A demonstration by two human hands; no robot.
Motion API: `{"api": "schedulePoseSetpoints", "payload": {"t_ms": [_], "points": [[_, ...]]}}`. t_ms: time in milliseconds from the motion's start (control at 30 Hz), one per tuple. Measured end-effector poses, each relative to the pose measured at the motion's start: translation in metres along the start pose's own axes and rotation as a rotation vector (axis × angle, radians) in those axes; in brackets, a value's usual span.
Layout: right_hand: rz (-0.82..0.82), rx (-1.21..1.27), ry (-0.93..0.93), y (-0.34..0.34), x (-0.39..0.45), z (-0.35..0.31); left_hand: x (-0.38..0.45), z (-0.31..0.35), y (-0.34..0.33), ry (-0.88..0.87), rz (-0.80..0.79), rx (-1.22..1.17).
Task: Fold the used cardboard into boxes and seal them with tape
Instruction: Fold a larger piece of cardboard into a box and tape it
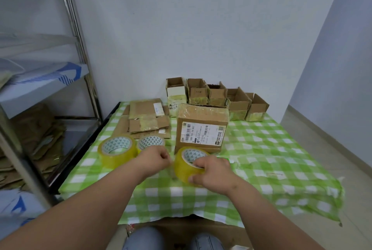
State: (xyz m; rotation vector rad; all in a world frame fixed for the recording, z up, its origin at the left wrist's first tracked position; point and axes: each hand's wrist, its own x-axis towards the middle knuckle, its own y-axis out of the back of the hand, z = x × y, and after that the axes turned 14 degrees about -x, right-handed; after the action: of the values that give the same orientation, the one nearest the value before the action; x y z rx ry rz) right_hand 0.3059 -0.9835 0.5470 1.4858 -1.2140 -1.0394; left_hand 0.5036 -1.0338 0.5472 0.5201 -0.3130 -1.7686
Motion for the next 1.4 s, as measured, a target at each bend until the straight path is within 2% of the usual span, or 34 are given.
{"api": "schedulePoseSetpoints", "payload": {"t_ms": [100,267,400,833,1100,1400], "points": [[-0.018,0.271,-0.033,0.017,0.001,0.007,-0.002,0.013,0.014,0.059,0.001,-0.319],[0.006,0.415,0.034,0.040,0.000,0.006,-0.002,0.039,0.021,0.120,-0.087,-0.414],[0.034,0.516,0.084,0.057,-0.003,0.006,-0.005,0.050,0.021,0.092,-0.158,-0.519],[0.069,0.611,0.150,0.086,-0.011,-0.003,-0.010,0.087,0.033,-0.203,0.078,-0.498],[0.146,0.671,0.217,0.120,-0.004,0.005,-0.004,0.123,0.052,-0.265,0.219,-0.511],[0.219,0.784,0.274,0.157,0.028,0.040,0.028,0.147,0.068,-0.249,0.279,-0.723]]}}
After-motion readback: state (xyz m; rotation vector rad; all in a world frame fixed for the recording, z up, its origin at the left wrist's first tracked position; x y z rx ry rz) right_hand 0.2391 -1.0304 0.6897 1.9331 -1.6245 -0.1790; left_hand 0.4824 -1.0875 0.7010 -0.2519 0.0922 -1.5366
